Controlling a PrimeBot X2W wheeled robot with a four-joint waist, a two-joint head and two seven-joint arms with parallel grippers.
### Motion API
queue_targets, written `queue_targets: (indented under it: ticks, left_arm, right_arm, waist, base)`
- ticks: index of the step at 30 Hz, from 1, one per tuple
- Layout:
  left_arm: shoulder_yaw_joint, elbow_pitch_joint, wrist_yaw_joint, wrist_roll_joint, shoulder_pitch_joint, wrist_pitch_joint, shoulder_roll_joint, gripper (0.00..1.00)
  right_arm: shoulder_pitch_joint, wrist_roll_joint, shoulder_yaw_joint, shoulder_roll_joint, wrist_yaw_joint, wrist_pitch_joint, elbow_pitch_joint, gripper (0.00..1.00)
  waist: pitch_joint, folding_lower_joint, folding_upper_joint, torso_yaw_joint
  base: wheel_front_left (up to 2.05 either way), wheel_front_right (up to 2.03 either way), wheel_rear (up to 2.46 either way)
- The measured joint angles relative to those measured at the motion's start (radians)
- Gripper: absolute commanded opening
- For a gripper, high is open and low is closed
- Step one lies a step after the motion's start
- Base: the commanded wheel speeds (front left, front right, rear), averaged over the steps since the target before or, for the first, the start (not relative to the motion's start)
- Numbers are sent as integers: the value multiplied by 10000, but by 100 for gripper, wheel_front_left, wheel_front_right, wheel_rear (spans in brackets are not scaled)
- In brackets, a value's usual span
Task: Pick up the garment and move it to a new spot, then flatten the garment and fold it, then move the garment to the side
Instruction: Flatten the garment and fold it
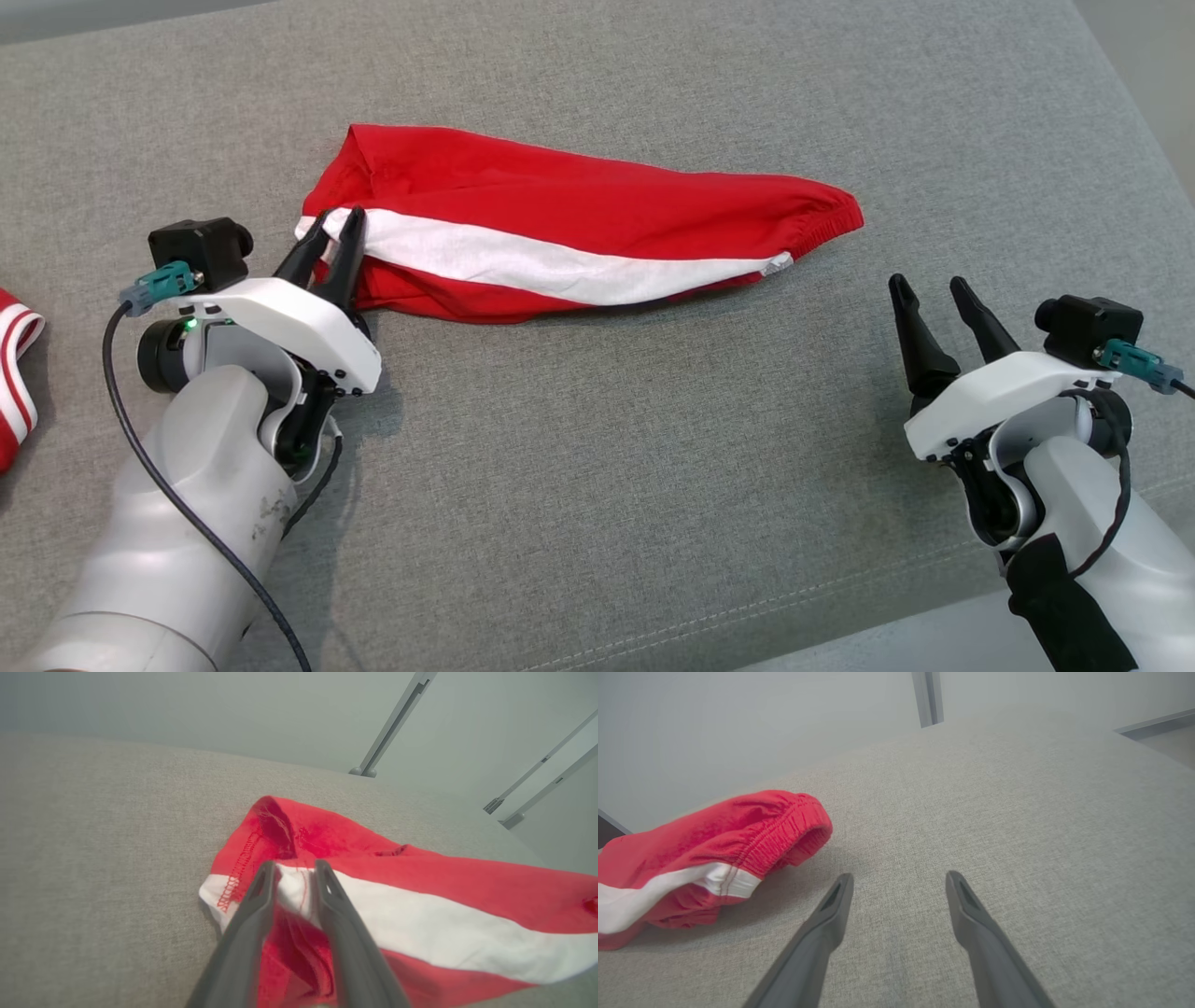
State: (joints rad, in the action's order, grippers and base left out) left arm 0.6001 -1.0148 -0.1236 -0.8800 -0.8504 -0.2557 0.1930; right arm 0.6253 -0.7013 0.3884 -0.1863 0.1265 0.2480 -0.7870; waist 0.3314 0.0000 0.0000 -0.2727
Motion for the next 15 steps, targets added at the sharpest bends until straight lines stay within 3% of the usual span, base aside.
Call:
queue_targets:
  ticks: [3, 5, 15]
  left_arm:
    - [150, -71, 0, -100, -38, 0, 79, 34]
    - [251, -117, 0, -219, -107, 0, 81, 0]
    - [696, 6, 0, -652, -184, 0, 77, 0]
  right_arm:
    - [0, 0, -56, 2, 0, 0, 19, 100]
    - [0, 2, -109, 2, 0, 0, 29, 100]
    - [0, 63, -230, 46, 0, 0, 94, 100]
  waist:
    - [5, 0, 0, 20]
    - [-2, 0, 0, 49]
    - [-38, 0, 0, 259]
  base:
    - [0, 0, 0]
    - [0, 0, 0]
    - [0, 0, 0]
